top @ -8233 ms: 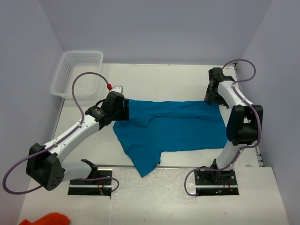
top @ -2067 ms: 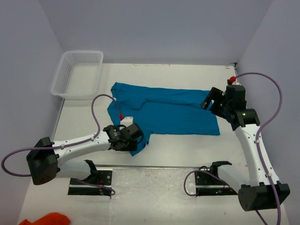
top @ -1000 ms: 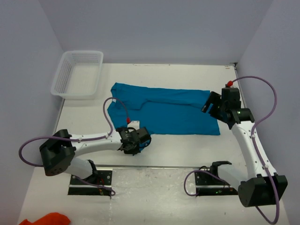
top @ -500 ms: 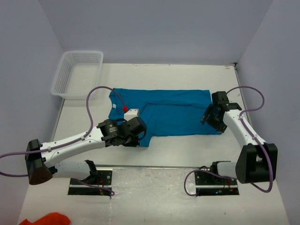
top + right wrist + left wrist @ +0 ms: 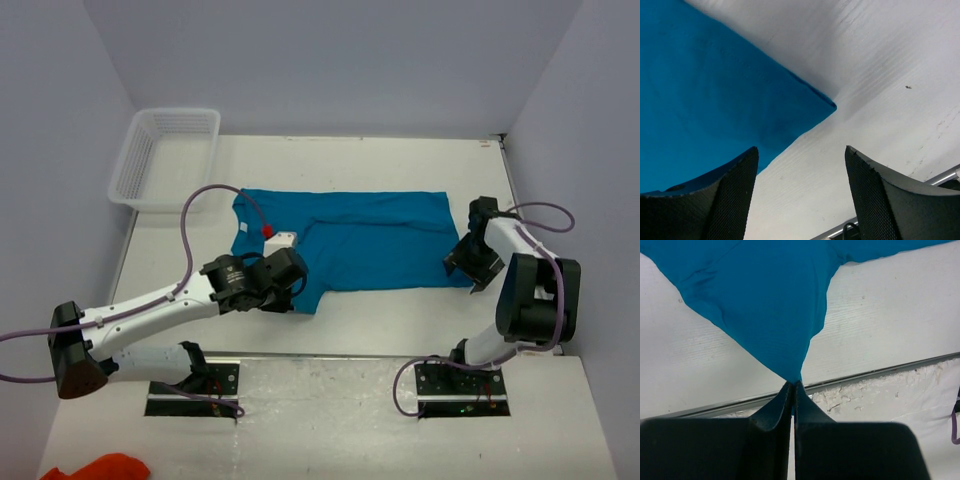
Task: Fold and stack the t-shirts
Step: Grap the side of the flattened tshirt closest away from the robot with both arms
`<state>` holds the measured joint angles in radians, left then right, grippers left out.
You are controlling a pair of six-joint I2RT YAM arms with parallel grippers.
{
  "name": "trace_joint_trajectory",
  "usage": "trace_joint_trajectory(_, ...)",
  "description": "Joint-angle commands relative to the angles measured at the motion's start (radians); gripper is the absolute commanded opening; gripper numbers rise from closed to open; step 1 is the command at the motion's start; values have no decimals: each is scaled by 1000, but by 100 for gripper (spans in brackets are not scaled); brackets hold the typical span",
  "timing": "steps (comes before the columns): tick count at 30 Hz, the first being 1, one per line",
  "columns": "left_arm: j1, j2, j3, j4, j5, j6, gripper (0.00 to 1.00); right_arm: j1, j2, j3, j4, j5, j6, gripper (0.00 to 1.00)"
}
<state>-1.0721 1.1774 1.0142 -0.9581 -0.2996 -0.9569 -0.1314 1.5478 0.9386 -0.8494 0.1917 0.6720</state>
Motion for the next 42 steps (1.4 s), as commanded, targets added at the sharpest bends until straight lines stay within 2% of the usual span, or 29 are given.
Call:
trace_joint_trajectory(1, 17, 4, -2, 45, 14, 43, 0, -48, 37, 39, 47, -11, -11, 70)
trace_joint_trajectory(5, 32, 34, 9, 71, 33, 56, 0, -91, 101, 43, 70, -11, -35, 70)
trace_joint_trajectory(14, 49, 67, 30, 84, 53, 64, 0, -126, 136, 55, 107, -54, -55, 59)
trace_joint_trajectory(16, 51, 65, 29, 84, 53, 63, 0, -128, 136, 57, 110, -57, -55, 49)
trace_joint_trajectory(18, 52, 64, 30, 88, 53, 63, 0, -128, 138, 62, 118, -61, -49, 46)
trace_joint_trajectory(19, 54, 64, 34, 88, 53, 63, 0, -126, 140, 66, 118, -63, -48, 33)
trace_joint_trajectory(21, 57, 65, 40, 84, 51, 67, 0, -126, 146, 71, 116, -67, -45, 21)
trace_joint_trajectory(25, 66, 62, 34, 85, 45, 73, 0, -126, 146, 69, 116, -75, -48, 17)
trace_joint_trajectory(26, 67, 61, 31, 88, 50, 76, 0, -126, 144, 68, 121, -74, -51, 9)
trace_joint_trajectory(28, 69, 65, 24, 93, 54, 76, 0, -126, 140, 63, 121, -66, -51, 1)
trace_joint_trajectory(38, 103, 62, 30, 64, 5, 67, 0, -126, 31, -4, 157, -54, -78, 0)
trace_joint_trajectory(42, 161, 77, 49, 42, -4, 78, 0, -125, -9, 31, 154, -70, -92, 0)
